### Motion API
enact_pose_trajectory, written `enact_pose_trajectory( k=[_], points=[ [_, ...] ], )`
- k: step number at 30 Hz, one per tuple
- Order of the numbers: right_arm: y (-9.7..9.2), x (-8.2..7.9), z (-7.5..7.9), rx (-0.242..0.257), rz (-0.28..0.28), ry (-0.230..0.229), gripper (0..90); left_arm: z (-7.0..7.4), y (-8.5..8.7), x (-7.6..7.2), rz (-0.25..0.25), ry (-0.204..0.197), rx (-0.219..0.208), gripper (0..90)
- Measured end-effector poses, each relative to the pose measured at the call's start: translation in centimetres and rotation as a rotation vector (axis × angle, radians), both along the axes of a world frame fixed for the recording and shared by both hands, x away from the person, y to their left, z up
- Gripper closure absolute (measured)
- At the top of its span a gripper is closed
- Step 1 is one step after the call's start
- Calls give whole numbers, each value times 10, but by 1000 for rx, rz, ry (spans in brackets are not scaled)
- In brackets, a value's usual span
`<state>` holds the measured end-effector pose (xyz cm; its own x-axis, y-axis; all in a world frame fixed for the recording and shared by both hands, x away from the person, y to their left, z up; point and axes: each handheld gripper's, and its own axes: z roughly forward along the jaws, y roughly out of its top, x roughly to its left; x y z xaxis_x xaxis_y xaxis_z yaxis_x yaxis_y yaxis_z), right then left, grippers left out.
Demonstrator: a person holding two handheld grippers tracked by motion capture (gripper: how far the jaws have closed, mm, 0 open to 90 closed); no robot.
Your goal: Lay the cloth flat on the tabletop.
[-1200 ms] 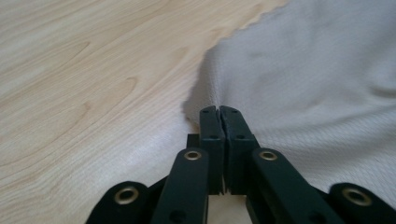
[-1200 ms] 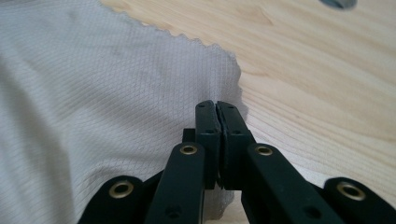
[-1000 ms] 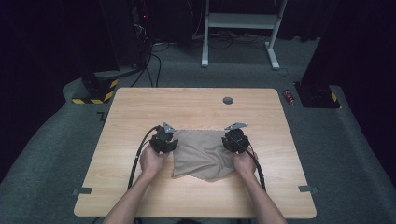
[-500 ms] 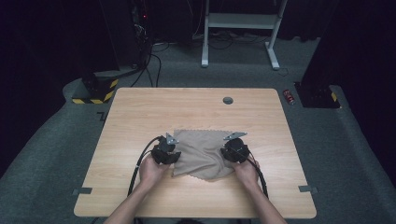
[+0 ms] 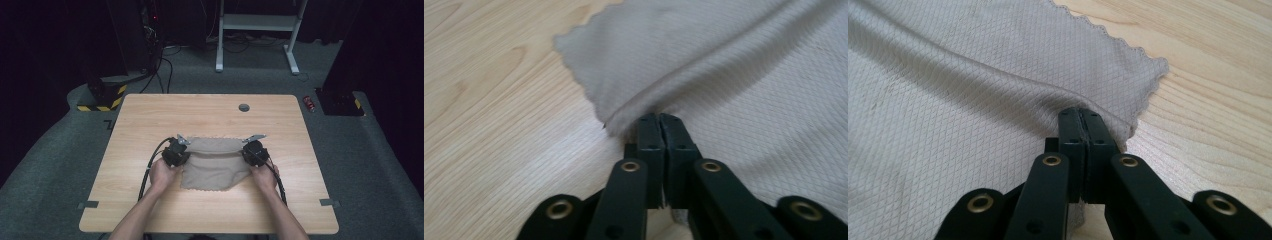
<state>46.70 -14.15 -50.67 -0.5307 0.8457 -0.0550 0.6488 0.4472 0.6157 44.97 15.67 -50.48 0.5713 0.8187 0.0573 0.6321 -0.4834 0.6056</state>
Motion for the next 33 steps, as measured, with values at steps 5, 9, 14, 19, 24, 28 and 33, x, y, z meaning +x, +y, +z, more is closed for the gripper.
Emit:
enact_pose_trajectory(
  k=[5,9,14,19,24,28,33],
  points=[
    [-3,-17,7,31,29,-27,774,2,1,-25,-17,-39,-6,637],
    [-2,-31,9,54,65,-25,752,2,0,-43,-63,-46,-31,607],
    [-1,-47,1,36,106,-2,728,-3,-4,-59,-96,-56,-15,567],
    [-4,-38,-3,37,81,-14,720,-7,1,-45,-45,-56,-52,509],
    [-6,-23,-1,22,52,-3,702,-8,3,-43,-10,-43,-78,470],
    [-7,-30,1,31,50,-5,676,-9,6,-54,-5,-56,-80,446],
    [-11,-48,5,59,82,-13,654,-13,18,-67,29,-56,-137,430]
  ],
)
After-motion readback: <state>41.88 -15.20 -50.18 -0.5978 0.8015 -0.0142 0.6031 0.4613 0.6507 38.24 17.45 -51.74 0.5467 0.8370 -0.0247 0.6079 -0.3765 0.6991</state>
